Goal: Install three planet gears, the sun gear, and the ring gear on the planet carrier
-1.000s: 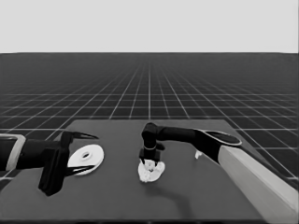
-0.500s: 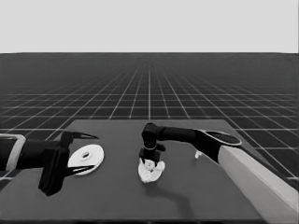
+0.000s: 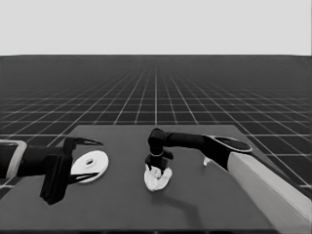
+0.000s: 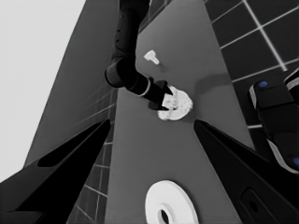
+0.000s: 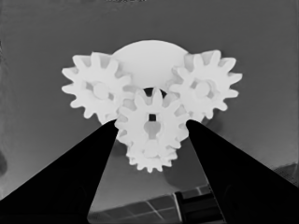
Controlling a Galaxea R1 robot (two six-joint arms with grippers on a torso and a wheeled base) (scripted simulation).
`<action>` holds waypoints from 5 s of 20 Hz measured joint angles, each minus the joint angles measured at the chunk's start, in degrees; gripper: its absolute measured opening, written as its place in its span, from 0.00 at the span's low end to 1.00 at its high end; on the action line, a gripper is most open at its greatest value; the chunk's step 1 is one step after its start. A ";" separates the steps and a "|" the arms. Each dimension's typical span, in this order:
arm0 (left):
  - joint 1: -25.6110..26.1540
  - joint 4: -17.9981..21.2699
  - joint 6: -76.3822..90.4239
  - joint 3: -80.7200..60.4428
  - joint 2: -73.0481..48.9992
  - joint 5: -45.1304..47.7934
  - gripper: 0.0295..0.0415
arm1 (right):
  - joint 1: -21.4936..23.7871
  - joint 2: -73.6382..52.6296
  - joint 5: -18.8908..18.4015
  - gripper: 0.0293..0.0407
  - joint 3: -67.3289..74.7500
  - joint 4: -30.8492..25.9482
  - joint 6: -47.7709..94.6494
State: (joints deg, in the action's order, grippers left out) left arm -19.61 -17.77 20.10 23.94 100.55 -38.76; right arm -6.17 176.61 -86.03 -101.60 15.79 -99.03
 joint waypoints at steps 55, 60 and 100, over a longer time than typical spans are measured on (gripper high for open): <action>0.00 0.00 0.00 0.00 0.00 0.00 0.75 | 0.00 0.00 0.00 0.14 0.00 0.01 -33.00; 0.00 0.00 0.00 0.00 0.00 0.00 0.75 | 0.00 0.00 0.00 0.14 0.00 0.01 -36.00; 14.95 14.76 -52.21 76.93 33.30 -45.90 0.75 | -14.15 -75.81 18.41 0.81 79.44 24.18 80.93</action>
State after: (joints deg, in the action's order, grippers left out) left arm -4.66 -3.01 -32.11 100.87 133.85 -84.66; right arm -20.32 100.80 -67.61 -22.16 39.97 -18.10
